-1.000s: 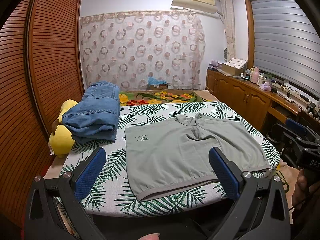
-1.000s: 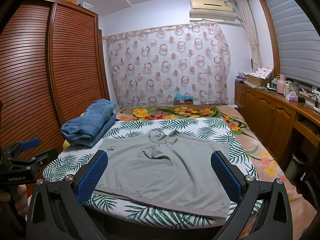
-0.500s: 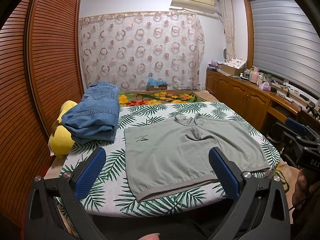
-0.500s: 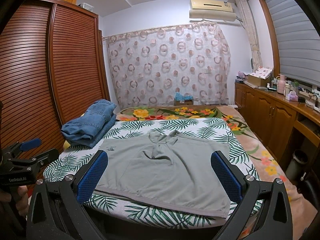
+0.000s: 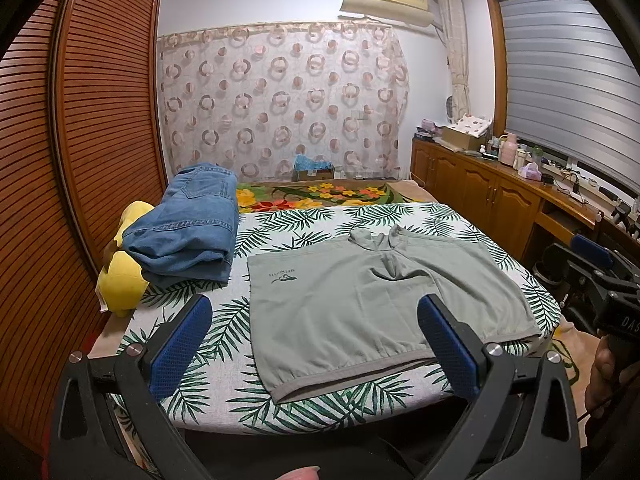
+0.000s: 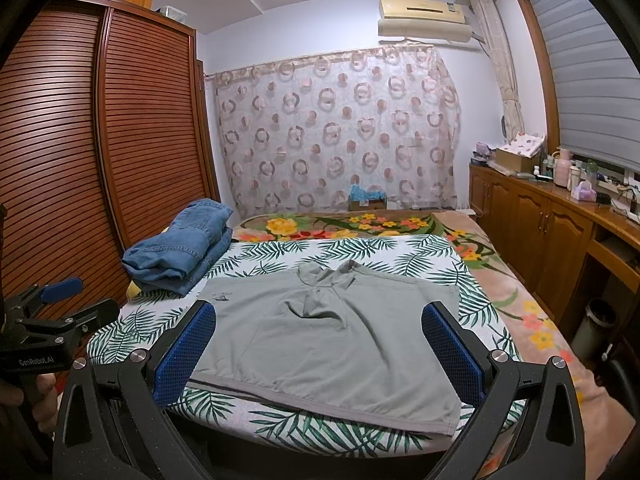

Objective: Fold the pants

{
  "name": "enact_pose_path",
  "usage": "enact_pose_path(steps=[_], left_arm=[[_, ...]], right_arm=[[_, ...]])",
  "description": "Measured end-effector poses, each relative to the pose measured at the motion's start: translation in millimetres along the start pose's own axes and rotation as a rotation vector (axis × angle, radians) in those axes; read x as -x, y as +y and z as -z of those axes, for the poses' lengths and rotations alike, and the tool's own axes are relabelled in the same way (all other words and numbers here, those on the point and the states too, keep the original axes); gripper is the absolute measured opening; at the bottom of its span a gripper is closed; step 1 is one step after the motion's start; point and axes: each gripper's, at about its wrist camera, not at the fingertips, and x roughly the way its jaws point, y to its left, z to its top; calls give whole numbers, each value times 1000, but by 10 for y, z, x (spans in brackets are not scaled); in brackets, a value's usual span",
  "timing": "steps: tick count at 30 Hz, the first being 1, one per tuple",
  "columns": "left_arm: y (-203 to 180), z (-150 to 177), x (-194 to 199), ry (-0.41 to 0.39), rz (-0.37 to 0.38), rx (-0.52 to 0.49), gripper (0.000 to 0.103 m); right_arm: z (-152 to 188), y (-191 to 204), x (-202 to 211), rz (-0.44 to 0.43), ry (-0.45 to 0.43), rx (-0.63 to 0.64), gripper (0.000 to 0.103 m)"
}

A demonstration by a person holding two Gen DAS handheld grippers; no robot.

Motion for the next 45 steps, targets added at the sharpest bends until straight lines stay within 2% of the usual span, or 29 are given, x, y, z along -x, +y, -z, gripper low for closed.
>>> enact_pose_path(steps=[24,28,45], left_arm=[[-13,-34,14,10,7,-1,103],[38,-10,-77,36,23,6,103],[304,237,-588,141,9,9,103]], right_arm=[[-1,-2,3,-5,2,1,103],[32,-14,-44,-6,10,9,103],[94,-227,-442,5,105,43,103]])
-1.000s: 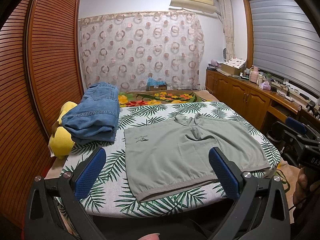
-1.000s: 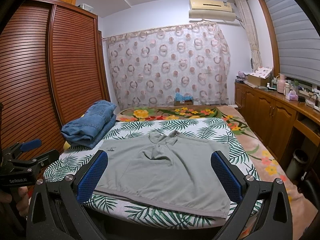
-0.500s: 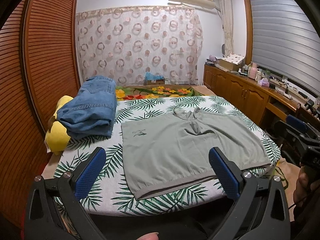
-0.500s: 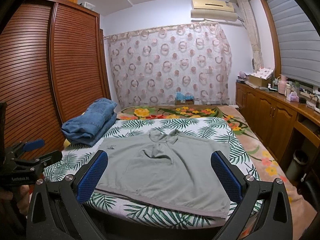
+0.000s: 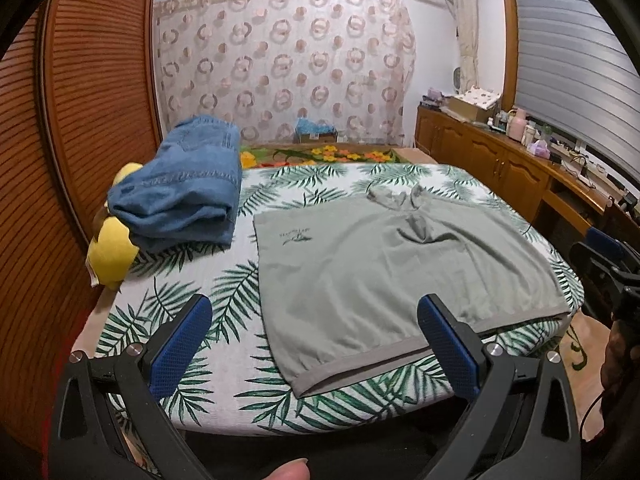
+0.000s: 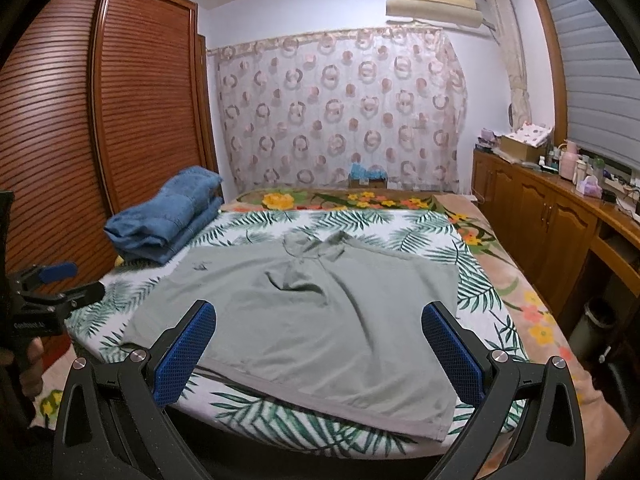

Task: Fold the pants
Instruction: 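Move both tools to the grey pants' waistband and close the left gripper on it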

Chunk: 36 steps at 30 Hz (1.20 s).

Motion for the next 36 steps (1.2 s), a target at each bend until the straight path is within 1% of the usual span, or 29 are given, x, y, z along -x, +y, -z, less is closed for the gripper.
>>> enact_pose_path(steps=[5,9,13,19,22,24,25,27,28,29,31,36], left_arm=[[59,71,-133,32,-3,-7,103],[138,140,-225,60,19,2,103],[242,215,-274,66,21,15,103],[365,308,-348,101,36,30,102],[394,359,-388,123,59,30,97],[422,400,-416,139,75,38,90],[437,406,-420,144,83,46,89],[467,419,-424,154,107,64,80],[475,422,-422,156,107,67,79],[486,428,-428,158,106,65,74],[483,441,-436,169,105,56,71],[456,498,-426,188,117,32,52]], right_arm=[[26,-61,-185,24,64,8,103],[31,-85,-303,41,109,3,103],[18,-31,-353,40,147,16,103],[33,66,-435,62,203,47,103],[36,103,-438,65,231,54,103],[21,125,-415,67,243,55,103],[15,130,-420,71,249,57,103],[40,133,-431,92,270,67,103],[34,123,-394,84,260,56,103],[28,114,-365,77,263,43,103],[11,126,-305,74,251,43,103],[28,183,-139,75,222,42,103]])
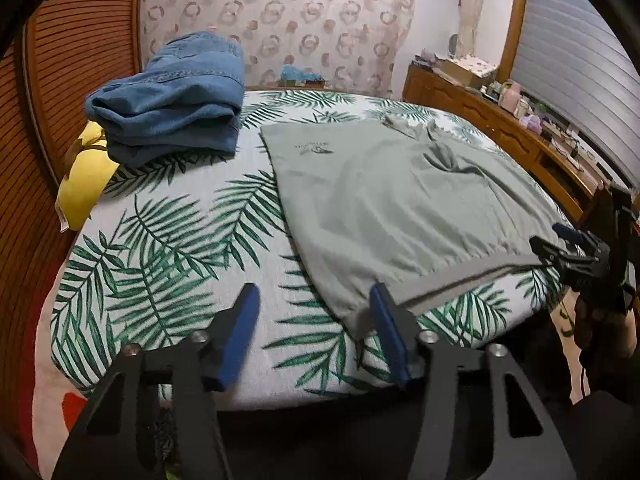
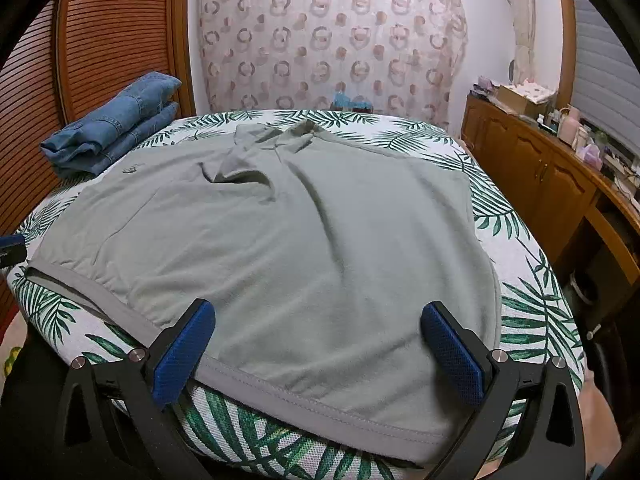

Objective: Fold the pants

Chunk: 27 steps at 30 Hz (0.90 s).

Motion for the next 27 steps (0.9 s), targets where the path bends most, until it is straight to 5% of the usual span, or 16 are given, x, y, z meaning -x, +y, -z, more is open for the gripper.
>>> enact_pose_path(steps=[4,15,21,27], left_arm=[[-34,53,-35,19,-2,-21,41],[-118,6,-108,20,-12,-55,38],[-207,-23,-124,22,29,-89,7],[-232,-120,-34,-19,58,-87,3]], right_arm=[[43,31,129,-2,-4,2,103],[216,-35,112,-8,-28,-4,103],[119,-115,16,-13,-26,-4,103],[80,-118,-10,-12,-27,-6,103]])
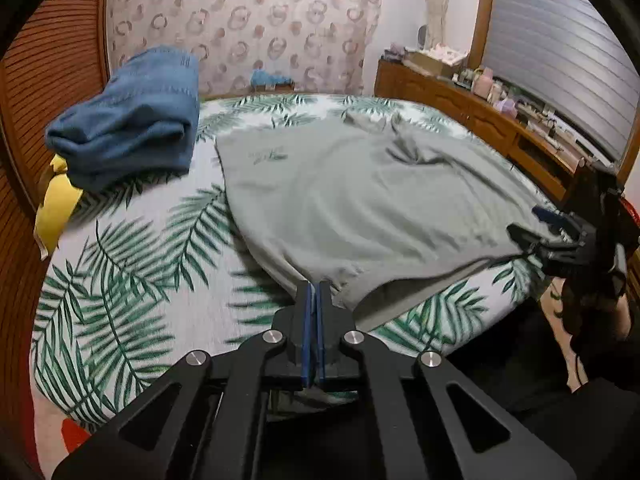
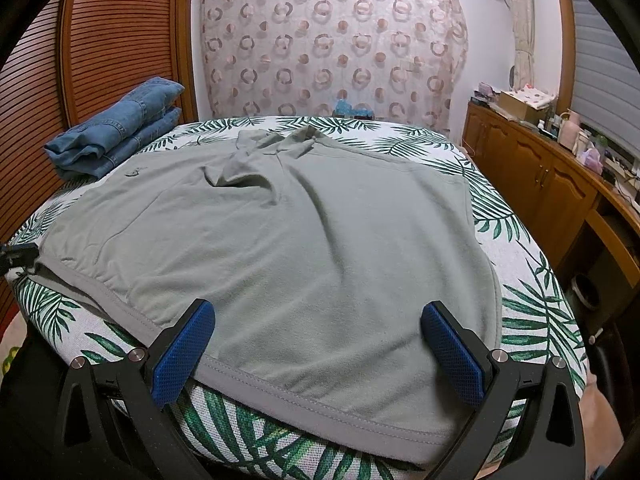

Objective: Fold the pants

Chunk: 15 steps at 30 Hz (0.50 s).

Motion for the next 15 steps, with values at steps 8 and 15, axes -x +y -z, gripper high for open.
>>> enact_pose_path(steps=[8,15], left_arm=[[-161,-338,106,-76,46,-42,2],[-405,-686,142,-130,92,-103,2]], right_arm=[[-85,-12,-59,-7,10,4,102],[-115,-86,-61,-15,15,-3,100]])
